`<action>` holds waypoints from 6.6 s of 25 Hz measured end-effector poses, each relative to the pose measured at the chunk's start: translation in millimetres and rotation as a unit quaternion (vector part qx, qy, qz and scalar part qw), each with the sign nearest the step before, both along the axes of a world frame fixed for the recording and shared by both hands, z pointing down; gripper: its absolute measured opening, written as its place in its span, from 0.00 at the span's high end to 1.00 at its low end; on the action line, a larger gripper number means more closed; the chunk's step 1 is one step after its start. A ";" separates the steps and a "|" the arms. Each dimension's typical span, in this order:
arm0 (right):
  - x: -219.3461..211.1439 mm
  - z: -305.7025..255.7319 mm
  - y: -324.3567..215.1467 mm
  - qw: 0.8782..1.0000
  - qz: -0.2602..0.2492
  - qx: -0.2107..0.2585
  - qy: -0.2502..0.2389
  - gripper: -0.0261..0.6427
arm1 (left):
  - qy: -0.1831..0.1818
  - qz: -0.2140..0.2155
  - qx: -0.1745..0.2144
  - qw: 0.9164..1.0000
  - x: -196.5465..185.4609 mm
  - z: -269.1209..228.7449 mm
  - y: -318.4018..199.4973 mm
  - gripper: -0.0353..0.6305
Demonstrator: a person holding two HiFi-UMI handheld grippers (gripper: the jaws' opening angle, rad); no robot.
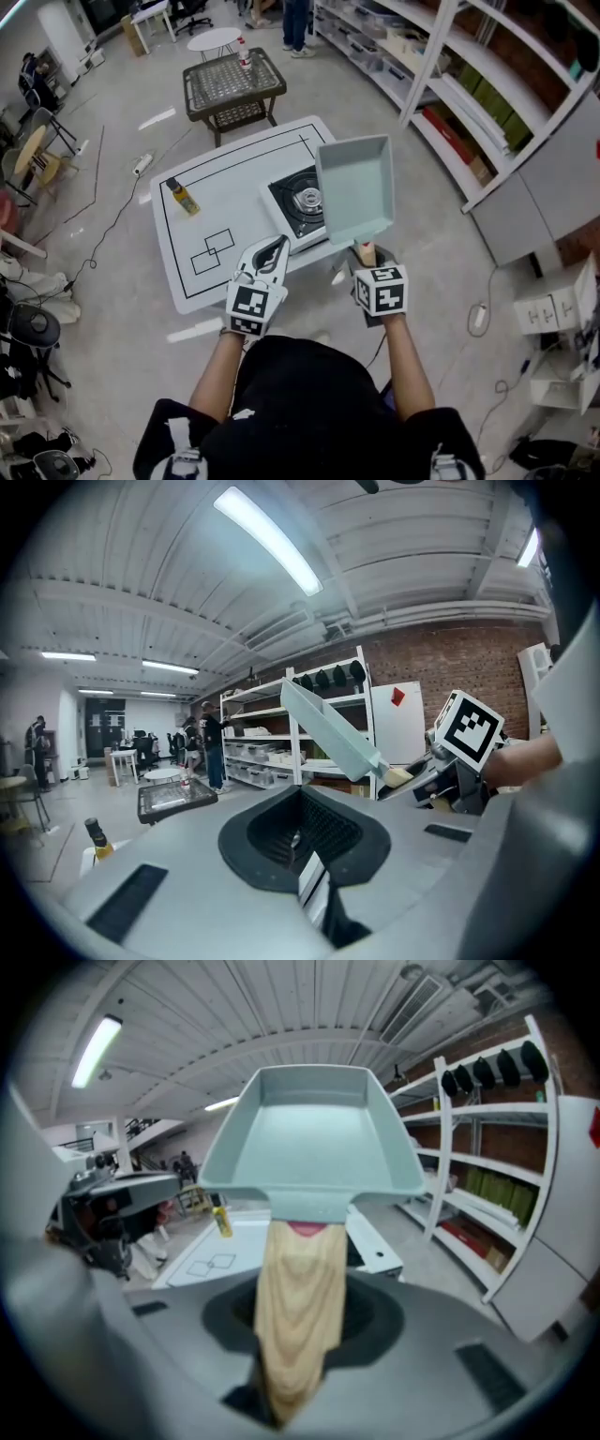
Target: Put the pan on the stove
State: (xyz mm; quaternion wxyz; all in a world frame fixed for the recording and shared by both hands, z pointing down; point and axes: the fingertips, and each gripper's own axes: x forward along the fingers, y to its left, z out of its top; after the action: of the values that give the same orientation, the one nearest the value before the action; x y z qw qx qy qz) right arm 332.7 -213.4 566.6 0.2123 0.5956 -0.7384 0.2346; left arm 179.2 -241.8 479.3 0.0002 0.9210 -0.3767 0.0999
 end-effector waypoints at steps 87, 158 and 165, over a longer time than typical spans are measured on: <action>-34.2 141.6 -117.1 0.964 -0.094 -0.240 0.068 0.69 | 0.009 -0.080 -0.030 0.996 -66.0 27.2 -108.9 0.91; -31.5 -116.3 -128.3 0.981 -0.026 0.191 -0.012 0.91 | 0.032 -0.070 0.053 0.996 -55.2 -62.9 -90.9 0.91; -34.3 -111.7 -129.0 0.982 -0.031 0.188 -0.011 0.91 | 0.032 -0.077 0.048 0.995 -59.3 -58.8 -92.6 0.91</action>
State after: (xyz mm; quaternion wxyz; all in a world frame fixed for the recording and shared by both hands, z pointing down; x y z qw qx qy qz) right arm 298.3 -342.5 454.9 0.0953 0.5992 -0.7897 0.0911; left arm 119.9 -334.3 420.6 -0.0241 0.8907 -0.4510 0.0515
